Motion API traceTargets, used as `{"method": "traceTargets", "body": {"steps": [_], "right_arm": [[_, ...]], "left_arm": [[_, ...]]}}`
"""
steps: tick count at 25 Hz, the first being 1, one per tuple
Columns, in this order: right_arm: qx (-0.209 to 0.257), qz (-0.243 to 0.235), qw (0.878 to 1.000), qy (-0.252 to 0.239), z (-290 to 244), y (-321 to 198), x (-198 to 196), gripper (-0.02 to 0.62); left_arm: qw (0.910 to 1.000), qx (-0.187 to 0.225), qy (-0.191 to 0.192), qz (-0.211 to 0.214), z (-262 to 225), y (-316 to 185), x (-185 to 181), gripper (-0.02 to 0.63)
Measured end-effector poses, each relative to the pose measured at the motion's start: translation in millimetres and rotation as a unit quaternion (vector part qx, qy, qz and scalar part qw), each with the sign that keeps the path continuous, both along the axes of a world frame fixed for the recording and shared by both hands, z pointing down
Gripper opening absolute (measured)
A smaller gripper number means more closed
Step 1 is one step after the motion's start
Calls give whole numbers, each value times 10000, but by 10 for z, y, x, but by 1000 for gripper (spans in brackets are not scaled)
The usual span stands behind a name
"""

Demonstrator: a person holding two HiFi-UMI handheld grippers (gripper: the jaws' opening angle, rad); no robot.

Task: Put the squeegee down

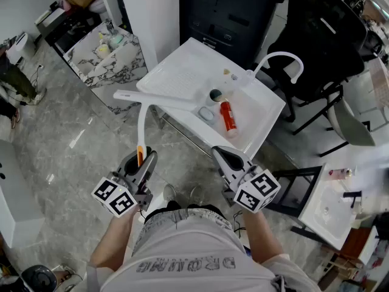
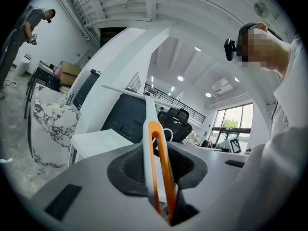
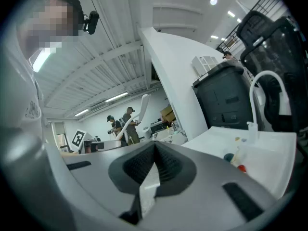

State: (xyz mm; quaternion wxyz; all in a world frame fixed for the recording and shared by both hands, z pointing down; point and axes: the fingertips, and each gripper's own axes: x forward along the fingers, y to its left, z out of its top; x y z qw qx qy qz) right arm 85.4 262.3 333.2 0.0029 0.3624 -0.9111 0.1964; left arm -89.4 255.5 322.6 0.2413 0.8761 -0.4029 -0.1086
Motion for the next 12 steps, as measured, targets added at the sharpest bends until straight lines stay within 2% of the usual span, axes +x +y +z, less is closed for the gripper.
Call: {"method": "traceTargets", "body": {"steps": [12], "right_arm": [[-32,-46,10000,27,48,-36,-13,8]], "left_arm": [[10000,-11,1,-22,22,-27,4,109]]}}
